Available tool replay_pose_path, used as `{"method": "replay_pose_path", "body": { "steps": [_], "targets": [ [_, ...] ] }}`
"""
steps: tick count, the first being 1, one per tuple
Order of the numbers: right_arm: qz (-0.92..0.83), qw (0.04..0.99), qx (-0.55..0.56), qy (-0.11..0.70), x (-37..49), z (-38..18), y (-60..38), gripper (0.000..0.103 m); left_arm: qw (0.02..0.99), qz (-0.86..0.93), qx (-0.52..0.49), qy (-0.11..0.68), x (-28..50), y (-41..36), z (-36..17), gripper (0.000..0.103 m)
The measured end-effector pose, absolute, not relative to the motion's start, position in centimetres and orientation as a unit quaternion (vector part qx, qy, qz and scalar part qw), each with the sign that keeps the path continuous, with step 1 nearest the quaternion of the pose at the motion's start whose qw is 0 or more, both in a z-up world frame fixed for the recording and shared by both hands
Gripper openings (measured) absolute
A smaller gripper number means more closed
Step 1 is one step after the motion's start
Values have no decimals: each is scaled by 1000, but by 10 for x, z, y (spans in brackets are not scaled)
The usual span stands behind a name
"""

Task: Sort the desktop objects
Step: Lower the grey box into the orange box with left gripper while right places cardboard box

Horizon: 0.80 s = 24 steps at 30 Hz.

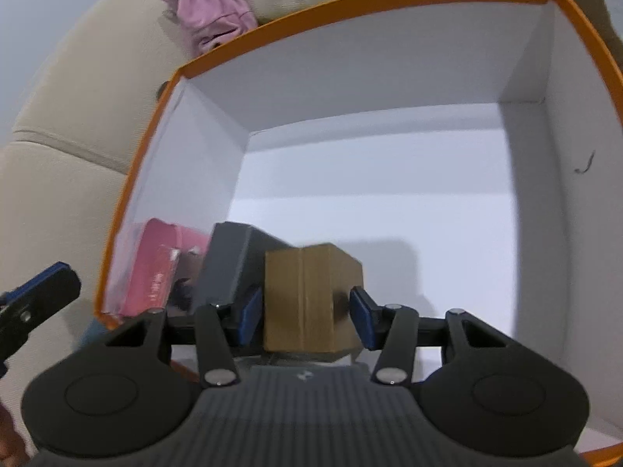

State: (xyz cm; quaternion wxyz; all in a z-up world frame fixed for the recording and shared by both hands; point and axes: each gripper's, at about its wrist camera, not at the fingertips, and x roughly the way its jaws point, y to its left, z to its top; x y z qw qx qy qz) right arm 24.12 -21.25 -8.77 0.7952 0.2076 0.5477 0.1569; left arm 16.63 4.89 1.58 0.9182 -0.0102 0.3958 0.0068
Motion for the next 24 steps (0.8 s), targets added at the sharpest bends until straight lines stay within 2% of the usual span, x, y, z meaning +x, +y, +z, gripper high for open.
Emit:
{"method": "replay_pose_path", "body": {
  "steps": [7, 11, 13, 24],
  "targets": [
    [144, 772, 268, 558, 252, -89, -232, 52, 915, 1, -65, 398, 169, 69, 3, 39],
    [141, 756, 297, 566, 257, -97, -230, 34, 910, -7, -81, 407, 172, 73, -3, 39],
    [149, 747, 310, 570, 261, -102, -224, 30, 908, -9, -85, 410, 172, 74, -5, 39],
    [164, 771, 267, 554, 254, -90, -214, 32, 916, -5, -71, 394, 153, 65, 11, 39]
  ]
}}
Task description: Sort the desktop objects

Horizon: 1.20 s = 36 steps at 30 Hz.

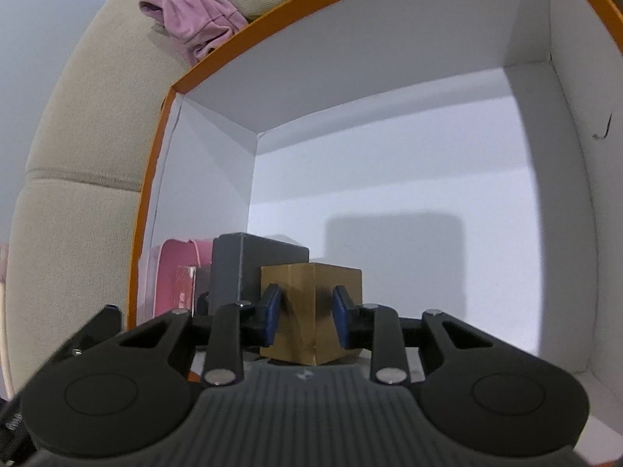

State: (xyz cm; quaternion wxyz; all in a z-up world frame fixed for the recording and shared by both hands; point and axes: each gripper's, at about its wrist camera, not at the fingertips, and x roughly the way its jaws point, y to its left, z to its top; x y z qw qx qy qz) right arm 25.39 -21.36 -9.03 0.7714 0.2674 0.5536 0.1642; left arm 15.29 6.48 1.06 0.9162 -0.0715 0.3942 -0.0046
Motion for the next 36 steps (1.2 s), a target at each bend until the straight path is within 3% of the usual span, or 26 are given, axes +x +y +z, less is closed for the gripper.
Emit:
{"method": "replay_pose_path", "body": {
  "steps": [7, 9, 10, 13, 22, 30, 36],
  "targets": [
    [222, 827, 199, 477, 201, -47, -217, 34, 903, -44, -48, 425, 121, 46, 14, 39],
    [235, 841, 179, 454, 182, -36, -217, 33, 894, -51, -45, 443, 118, 41, 6, 41],
    [235, 852, 164, 438, 172, -31, -216, 34, 889, -51, -40, 453, 116, 38, 0, 49],
    [236, 877, 129, 398, 141, -16, -217, 33, 880, -54, -32, 471, 108, 29, -14, 51],
    [252, 845, 100, 461, 107, -52, -208, 33, 855, -58, -71, 510, 113, 26, -54, 57],
    [235, 836, 86, 489, 112, -81, -209, 32, 829, -52, -15, 557, 142, 8, -89, 58],
    [236, 826, 89, 504, 125, -95, -202, 33, 815, -56, -30, 576, 147, 13, -108, 68]
  ]
}}
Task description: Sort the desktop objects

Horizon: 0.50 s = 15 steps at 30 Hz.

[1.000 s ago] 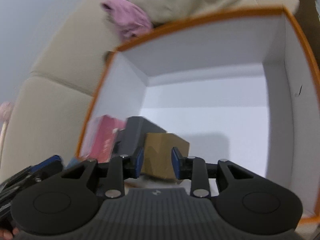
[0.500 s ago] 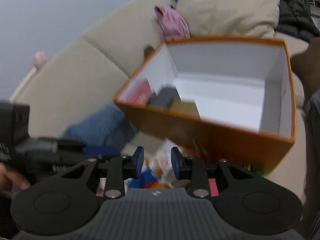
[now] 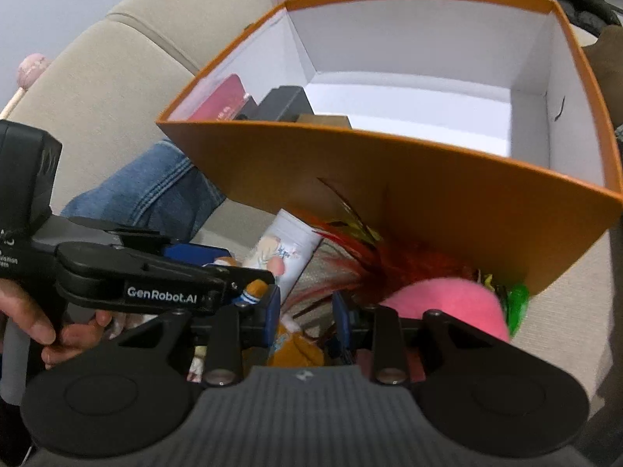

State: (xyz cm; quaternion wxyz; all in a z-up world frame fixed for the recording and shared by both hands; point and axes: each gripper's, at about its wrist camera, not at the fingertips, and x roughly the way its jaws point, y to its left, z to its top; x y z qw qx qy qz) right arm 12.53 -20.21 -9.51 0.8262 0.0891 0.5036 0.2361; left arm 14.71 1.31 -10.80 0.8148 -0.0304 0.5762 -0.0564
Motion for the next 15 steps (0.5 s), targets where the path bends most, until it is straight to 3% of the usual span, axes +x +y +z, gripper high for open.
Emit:
{"method": "replay_pose_path", "body": {
  "steps": [4, 6, 15],
  "targets": [
    [233, 822, 93, 511, 132, -103, -202, 32, 809, -64, -29, 583, 148, 11, -115, 66],
    [233, 821, 95, 512, 133, -106, -202, 32, 810, -70, -35, 581, 147, 12, -114, 58],
    [237, 824, 107, 504, 131, -103, -208, 32, 839, -66, -33, 540, 121, 10, -85, 55]
  ]
}}
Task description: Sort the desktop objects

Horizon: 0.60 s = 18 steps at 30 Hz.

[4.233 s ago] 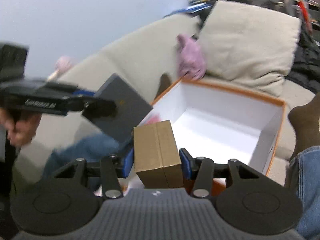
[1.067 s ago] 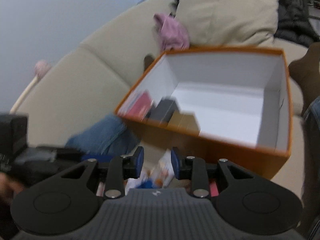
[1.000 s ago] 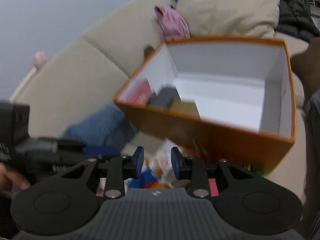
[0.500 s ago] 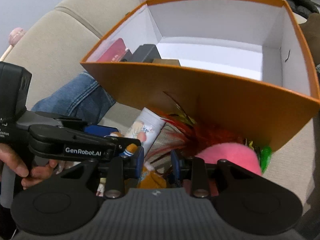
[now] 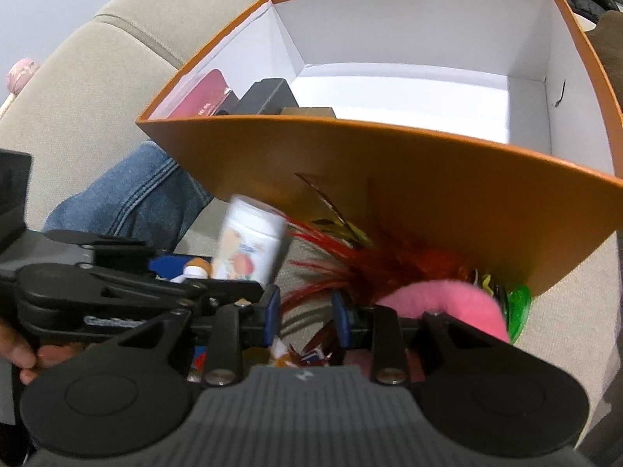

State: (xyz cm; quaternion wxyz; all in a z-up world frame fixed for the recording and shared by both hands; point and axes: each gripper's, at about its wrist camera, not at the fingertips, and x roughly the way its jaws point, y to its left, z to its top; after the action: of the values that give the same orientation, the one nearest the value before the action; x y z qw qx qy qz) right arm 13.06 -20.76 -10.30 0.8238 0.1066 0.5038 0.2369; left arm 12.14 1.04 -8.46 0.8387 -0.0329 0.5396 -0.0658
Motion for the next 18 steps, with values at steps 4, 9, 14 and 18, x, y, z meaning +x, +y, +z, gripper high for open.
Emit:
{"method": "replay_pose_path", "body": {
  "steps": [4, 9, 14, 18],
  "targets": [
    [255, 822, 126, 493, 128, -95, -208, 32, 863, -60, -40, 499, 108, 15, -55, 54],
    [281, 820, 147, 476, 122, -86, -208, 33, 871, -47, -88, 480, 102, 32, -34, 28],
    [307, 814, 166, 464, 118, -77, -205, 38, 874, -30, -99, 474, 101, 33, -30, 24],
    [293, 819, 154, 469, 116, -77, -204, 39, 873, -35, -92, 478, 101, 28, -30, 16]
  ]
}}
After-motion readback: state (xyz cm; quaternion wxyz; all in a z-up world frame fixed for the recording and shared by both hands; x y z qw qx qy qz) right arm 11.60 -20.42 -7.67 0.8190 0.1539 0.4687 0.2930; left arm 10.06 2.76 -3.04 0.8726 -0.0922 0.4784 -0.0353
